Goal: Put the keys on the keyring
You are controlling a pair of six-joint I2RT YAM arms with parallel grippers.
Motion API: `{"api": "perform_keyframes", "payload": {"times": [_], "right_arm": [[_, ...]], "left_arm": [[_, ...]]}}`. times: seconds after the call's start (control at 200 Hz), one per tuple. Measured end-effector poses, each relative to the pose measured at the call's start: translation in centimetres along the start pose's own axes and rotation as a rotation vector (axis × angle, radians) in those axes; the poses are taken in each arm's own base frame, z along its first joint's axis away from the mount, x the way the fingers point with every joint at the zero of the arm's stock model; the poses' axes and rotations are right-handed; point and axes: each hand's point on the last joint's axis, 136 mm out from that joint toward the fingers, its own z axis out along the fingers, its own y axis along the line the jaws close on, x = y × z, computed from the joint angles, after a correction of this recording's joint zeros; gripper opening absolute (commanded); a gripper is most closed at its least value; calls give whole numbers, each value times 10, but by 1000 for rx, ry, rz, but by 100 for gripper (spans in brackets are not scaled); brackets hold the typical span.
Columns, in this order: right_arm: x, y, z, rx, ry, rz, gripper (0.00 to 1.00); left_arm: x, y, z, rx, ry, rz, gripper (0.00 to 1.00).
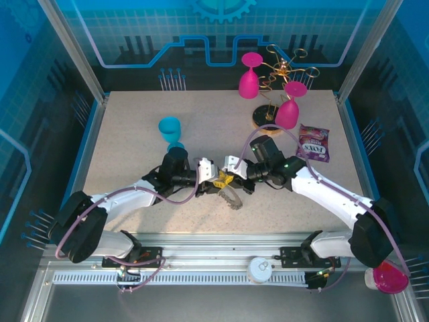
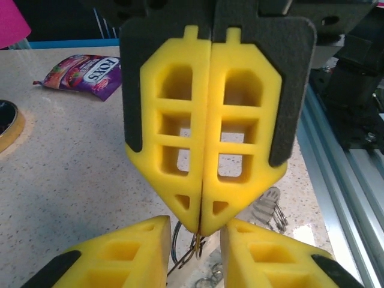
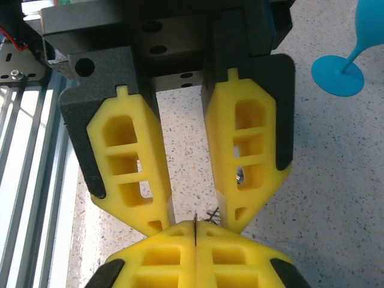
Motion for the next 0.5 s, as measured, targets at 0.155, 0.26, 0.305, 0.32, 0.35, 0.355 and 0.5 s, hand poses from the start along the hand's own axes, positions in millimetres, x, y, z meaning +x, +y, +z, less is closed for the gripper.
{"api": "perform_keyframes", "payload": {"times": [0.155,0.26,0.305,0.32,0.35,0.355,0.5], "right_arm": [[0,-2,0,10,5,-1,0],[1,-2,0,9,6,1,0],[1,-2,0,9,7,1,0],[1,-2,0,8,8,3,0],[1,-2,0,8,9,3,0],[1,-1,0,8,9,3,0],[1,-1,0,6,9,8,0]], "left_arm": [[2,0,0,-3,10,2,17],[5,-1,0,-3,22,10,8],[6,-1,0,-3,25,16,1],[6,-1,0,-4,26,22,0],[7,-1,0,-2,28,25,0],[7,-1,0,-2,28,22,0],[7,0,0,-8,34,33,0]]}}
